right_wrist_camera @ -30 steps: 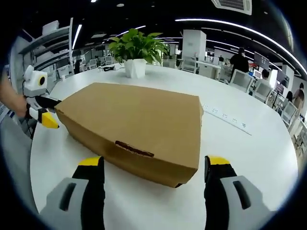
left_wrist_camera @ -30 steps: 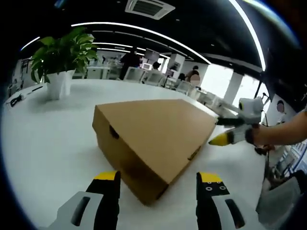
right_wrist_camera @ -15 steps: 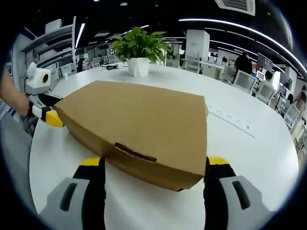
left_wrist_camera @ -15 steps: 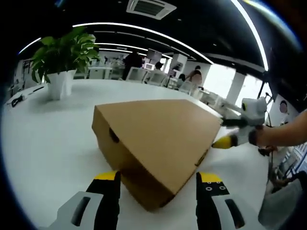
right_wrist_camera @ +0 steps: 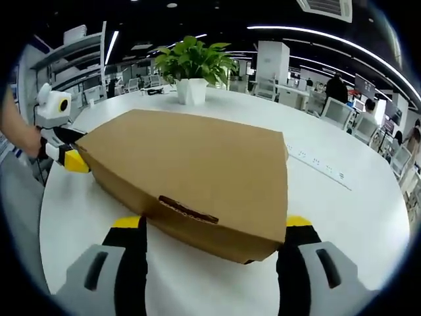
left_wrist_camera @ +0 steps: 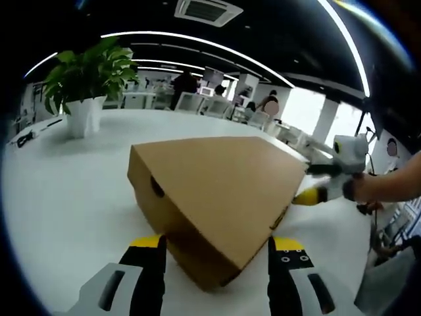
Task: Operate the shoe box by opening the lid, removing the specified soft item, and placing it in the target area until the item is outside and the box remains undamaged.
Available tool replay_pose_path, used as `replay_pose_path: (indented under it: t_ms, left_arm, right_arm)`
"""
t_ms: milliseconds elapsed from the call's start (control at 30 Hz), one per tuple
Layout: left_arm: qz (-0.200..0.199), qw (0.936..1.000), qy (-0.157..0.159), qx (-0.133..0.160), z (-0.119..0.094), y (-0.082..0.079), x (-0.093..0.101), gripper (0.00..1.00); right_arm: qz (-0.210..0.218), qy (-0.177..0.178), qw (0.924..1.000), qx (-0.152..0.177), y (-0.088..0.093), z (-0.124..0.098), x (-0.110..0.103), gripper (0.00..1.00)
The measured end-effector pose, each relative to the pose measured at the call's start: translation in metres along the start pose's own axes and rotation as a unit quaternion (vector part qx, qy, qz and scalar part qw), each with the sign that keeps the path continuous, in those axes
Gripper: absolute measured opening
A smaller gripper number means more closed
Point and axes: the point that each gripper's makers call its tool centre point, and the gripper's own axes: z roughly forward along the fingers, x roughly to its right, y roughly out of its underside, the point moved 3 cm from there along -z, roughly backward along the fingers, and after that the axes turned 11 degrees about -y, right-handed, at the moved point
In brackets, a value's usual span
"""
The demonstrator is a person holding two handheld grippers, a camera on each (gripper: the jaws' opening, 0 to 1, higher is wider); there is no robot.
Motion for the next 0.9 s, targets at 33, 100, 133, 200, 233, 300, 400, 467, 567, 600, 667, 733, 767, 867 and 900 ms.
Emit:
replay_pose_path:
  t_ms: [33, 100, 133, 200, 233, 300, 400, 467, 567, 600, 667, 733, 767, 867, 900]
  left_arm:
    - [0.003, 1.0, -0.001, -0.001, 0.0, 0.0, 0.0, 0.63]
    - [0.006, 1.0, -0.002, -0.001, 0.0, 0.0, 0.0, 0.63]
    - [0.006, 1.0, -0.002, -0.001, 0.0, 0.001, 0.0, 0.62]
    - [0.01, 0.9999, -0.003, -0.001, 0.0, 0.001, 0.0, 0.62]
    - [0.018, 0.9998, -0.004, -0.002, 0.0, 0.001, 0.0, 0.61]
    - [0.021, 0.9998, -0.004, -0.002, 0.0, 0.001, -0.001, 0.61]
    - [0.024, 0.9997, -0.002, -0.004, 0.001, 0.001, -0.001, 0.6]
    - [0.027, 0.9996, 0.0, -0.006, 0.001, 0.001, -0.001, 0.6]
    - [0.031, 0.9995, -0.001, -0.006, 0.001, 0.001, -0.003, 0.6]
    - [0.033, 0.9994, -0.001, -0.005, 0.001, 0.002, -0.004, 0.6]
    - [0.035, 0.9994, -0.001, -0.005, 0.001, 0.002, -0.004, 0.6]
    - [0.035, 0.9994, -0.002, -0.005, 0.0, 0.003, -0.005, 0.59]
    - [0.036, 0.9994, -0.001, -0.005, 0.0, 0.003, -0.005, 0.59]
    - [0.036, 0.9993, 0.0, -0.005, -0.002, 0.004, -0.008, 0.58]
    - [0.036, 0.9993, 0.001, -0.005, -0.002, 0.004, -0.009, 0.58]
  right_arm:
    - [-0.001, 0.001, 1.0, 0.0, 0.0, 0.0, 0.0, 0.75]
    - [-0.002, 0.002, 1.0, -0.001, 0.001, 0.0, 0.001, 0.75]
    - [-0.006, 0.004, 1.0, -0.001, 0.001, -0.001, 0.002, 0.74]
    - [-0.011, 0.007, 0.9999, -0.004, 0.001, -0.002, 0.003, 0.71]
    - [-0.013, 0.008, 0.9999, -0.004, 0.001, -0.002, 0.003, 0.71]
    - [-0.011, 0.008, 0.9999, -0.005, 0.001, -0.002, 0.003, 0.71]
    - [-0.008, 0.009, 0.9999, -0.004, 0.002, -0.003, 0.001, 0.7]
    - [-0.004, 0.01, 0.9999, -0.002, 0.002, -0.004, -0.001, 0.7]
    - [0.002, 0.012, 0.9999, 0.0, 0.002, -0.005, -0.006, 0.71]
    - [0.004, 0.013, 0.9999, 0.001, 0.002, -0.005, -0.007, 0.71]
    - [0.007, 0.016, 0.9998, 0.002, 0.003, -0.006, -0.009, 0.7]
    - [0.009, 0.02, 0.9998, 0.003, 0.004, -0.007, -0.011, 0.7]
    - [0.011, 0.022, 0.9997, 0.003, 0.004, -0.007, -0.013, 0.7]
    - [0.014, 0.028, 0.9995, 0.004, 0.004, -0.008, -0.017, 0.7]
    - [0.015, 0.028, 0.9995, 0.005, 0.004, -0.008, -0.018, 0.7]
